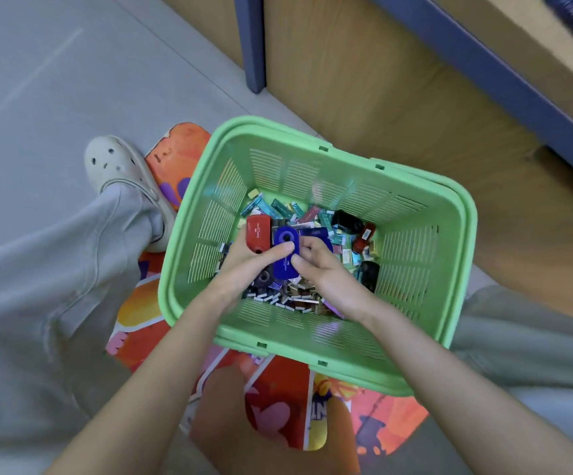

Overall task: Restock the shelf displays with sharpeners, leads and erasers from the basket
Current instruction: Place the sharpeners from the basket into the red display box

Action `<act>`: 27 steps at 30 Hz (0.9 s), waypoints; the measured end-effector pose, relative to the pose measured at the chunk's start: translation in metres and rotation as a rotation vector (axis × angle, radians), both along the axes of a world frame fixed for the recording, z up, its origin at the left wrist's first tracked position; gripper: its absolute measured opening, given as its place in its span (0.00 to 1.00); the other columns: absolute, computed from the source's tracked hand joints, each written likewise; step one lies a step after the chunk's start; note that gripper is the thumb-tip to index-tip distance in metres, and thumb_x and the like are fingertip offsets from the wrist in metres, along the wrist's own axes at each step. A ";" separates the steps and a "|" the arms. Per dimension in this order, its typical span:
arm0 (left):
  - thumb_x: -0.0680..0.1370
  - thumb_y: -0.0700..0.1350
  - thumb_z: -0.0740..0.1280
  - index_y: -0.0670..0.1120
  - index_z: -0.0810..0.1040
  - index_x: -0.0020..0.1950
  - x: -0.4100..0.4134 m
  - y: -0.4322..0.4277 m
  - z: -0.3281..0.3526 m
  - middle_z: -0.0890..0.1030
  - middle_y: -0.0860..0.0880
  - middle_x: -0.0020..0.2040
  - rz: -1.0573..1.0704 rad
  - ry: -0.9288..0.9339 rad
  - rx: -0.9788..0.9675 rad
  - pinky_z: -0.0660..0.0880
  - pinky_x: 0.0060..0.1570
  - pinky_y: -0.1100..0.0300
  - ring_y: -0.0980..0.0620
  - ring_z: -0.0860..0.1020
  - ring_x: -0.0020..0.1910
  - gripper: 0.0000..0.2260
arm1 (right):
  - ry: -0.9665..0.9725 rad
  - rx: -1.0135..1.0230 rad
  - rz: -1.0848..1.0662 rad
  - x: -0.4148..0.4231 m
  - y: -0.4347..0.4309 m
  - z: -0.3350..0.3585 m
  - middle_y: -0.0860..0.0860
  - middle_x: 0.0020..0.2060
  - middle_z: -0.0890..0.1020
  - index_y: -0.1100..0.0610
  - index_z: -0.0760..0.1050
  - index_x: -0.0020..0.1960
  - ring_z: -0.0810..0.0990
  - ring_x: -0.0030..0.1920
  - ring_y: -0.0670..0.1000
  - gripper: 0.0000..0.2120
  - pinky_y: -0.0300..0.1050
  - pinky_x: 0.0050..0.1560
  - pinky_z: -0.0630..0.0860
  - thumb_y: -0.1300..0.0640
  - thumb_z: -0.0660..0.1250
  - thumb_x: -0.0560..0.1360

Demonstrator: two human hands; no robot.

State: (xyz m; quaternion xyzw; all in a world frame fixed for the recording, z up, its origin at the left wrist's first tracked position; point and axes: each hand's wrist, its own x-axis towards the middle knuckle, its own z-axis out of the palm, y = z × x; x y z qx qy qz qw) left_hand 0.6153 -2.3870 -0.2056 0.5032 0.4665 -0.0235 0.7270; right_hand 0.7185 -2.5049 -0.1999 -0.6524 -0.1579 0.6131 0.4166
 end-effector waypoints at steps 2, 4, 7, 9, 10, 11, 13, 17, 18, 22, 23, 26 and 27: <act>0.63 0.50 0.79 0.48 0.74 0.59 0.000 0.004 0.000 0.82 0.46 0.53 0.027 -0.037 0.001 0.76 0.51 0.59 0.50 0.80 0.52 0.27 | -0.012 0.047 -0.059 0.002 -0.001 0.000 0.51 0.63 0.77 0.57 0.63 0.67 0.77 0.61 0.46 0.17 0.40 0.61 0.74 0.60 0.61 0.80; 0.61 0.52 0.78 0.48 0.74 0.60 0.000 0.006 -0.001 0.82 0.46 0.54 0.033 -0.062 -0.023 0.76 0.53 0.57 0.49 0.81 0.53 0.30 | -0.015 0.075 -0.080 0.007 -0.001 0.002 0.49 0.63 0.77 0.54 0.66 0.66 0.77 0.62 0.46 0.18 0.43 0.62 0.74 0.61 0.64 0.78; 0.60 0.54 0.79 0.49 0.72 0.62 0.001 0.006 -0.002 0.81 0.47 0.56 0.006 -0.077 -0.037 0.75 0.58 0.54 0.50 0.80 0.56 0.34 | -0.027 0.096 -0.047 0.016 -0.001 0.005 0.44 0.60 0.77 0.51 0.68 0.66 0.75 0.63 0.42 0.18 0.37 0.61 0.73 0.59 0.64 0.77; 0.63 0.53 0.78 0.51 0.72 0.60 0.002 0.005 -0.001 0.80 0.50 0.54 0.007 -0.059 -0.013 0.74 0.60 0.54 0.53 0.79 0.55 0.29 | -0.083 0.091 -0.012 0.022 -0.001 0.002 0.41 0.60 0.77 0.50 0.69 0.67 0.75 0.62 0.39 0.18 0.33 0.62 0.72 0.51 0.60 0.78; 0.64 0.52 0.75 0.52 0.71 0.59 0.003 0.005 0.000 0.80 0.52 0.53 0.003 -0.048 -0.001 0.74 0.59 0.55 0.55 0.79 0.54 0.25 | -0.153 0.071 -0.023 0.025 -0.003 -0.005 0.41 0.60 0.77 0.50 0.69 0.67 0.75 0.62 0.39 0.19 0.34 0.63 0.71 0.48 0.58 0.78; 0.65 0.52 0.73 0.54 0.71 0.58 0.004 0.005 0.001 0.80 0.52 0.53 -0.013 -0.037 0.009 0.74 0.58 0.57 0.56 0.79 0.53 0.23 | -0.257 0.006 -0.067 0.030 -0.008 -0.018 0.43 0.61 0.77 0.52 0.69 0.68 0.75 0.61 0.40 0.19 0.36 0.63 0.71 0.48 0.58 0.79; 0.65 0.53 0.72 0.52 0.70 0.62 0.005 0.004 0.000 0.79 0.52 0.54 -0.056 -0.033 0.027 0.73 0.55 0.60 0.56 0.78 0.54 0.27 | -0.478 -0.225 -0.127 0.043 -0.023 -0.046 0.50 0.64 0.75 0.56 0.66 0.70 0.79 0.56 0.49 0.19 0.42 0.56 0.77 0.55 0.60 0.80; 0.63 0.55 0.72 0.49 0.68 0.67 0.002 0.006 -0.003 0.79 0.52 0.54 -0.080 -0.022 0.055 0.73 0.54 0.62 0.57 0.78 0.54 0.34 | -0.621 -0.631 0.184 0.059 -0.054 -0.091 0.58 0.72 0.66 0.56 0.54 0.76 0.81 0.47 0.55 0.33 0.41 0.43 0.80 0.64 0.66 0.76; 0.63 0.56 0.72 0.49 0.68 0.66 0.000 0.008 -0.005 0.80 0.52 0.53 -0.081 -0.016 0.061 0.73 0.55 0.61 0.56 0.79 0.53 0.34 | -0.646 -0.661 0.253 0.060 -0.056 -0.099 0.58 0.72 0.65 0.57 0.53 0.76 0.78 0.57 0.57 0.35 0.46 0.55 0.78 0.65 0.67 0.74; 0.63 0.55 0.72 0.50 0.69 0.63 -0.004 0.013 -0.010 0.80 0.50 0.53 -0.071 0.007 0.064 0.74 0.55 0.58 0.54 0.79 0.52 0.31 | -0.775 -0.712 0.410 0.057 -0.055 -0.112 0.61 0.69 0.65 0.60 0.57 0.73 0.67 0.68 0.59 0.37 0.50 0.69 0.67 0.65 0.72 0.71; 0.63 0.54 0.72 0.51 0.69 0.62 -0.004 0.013 -0.009 0.79 0.51 0.52 -0.061 0.008 0.059 0.74 0.53 0.60 0.55 0.79 0.52 0.29 | -0.770 -0.743 0.448 0.057 -0.056 -0.113 0.62 0.69 0.63 0.60 0.56 0.73 0.67 0.68 0.60 0.39 0.51 0.69 0.67 0.63 0.74 0.70; 0.68 0.49 0.72 0.53 0.69 0.58 -0.001 0.011 -0.010 0.79 0.52 0.50 -0.041 0.005 0.048 0.74 0.48 0.66 0.58 0.79 0.49 0.22 | -0.719 -0.825 0.625 0.055 -0.060 -0.111 0.65 0.73 0.56 0.60 0.53 0.75 0.70 0.67 0.61 0.45 0.50 0.67 0.70 0.57 0.76 0.67; 0.69 0.48 0.72 0.54 0.70 0.56 -0.001 0.012 -0.010 0.79 0.52 0.50 -0.037 0.005 0.050 0.73 0.46 0.67 0.59 0.79 0.49 0.19 | -0.724 -0.836 0.701 0.055 -0.060 -0.110 0.66 0.74 0.55 0.60 0.51 0.76 0.70 0.67 0.61 0.46 0.50 0.67 0.70 0.56 0.75 0.68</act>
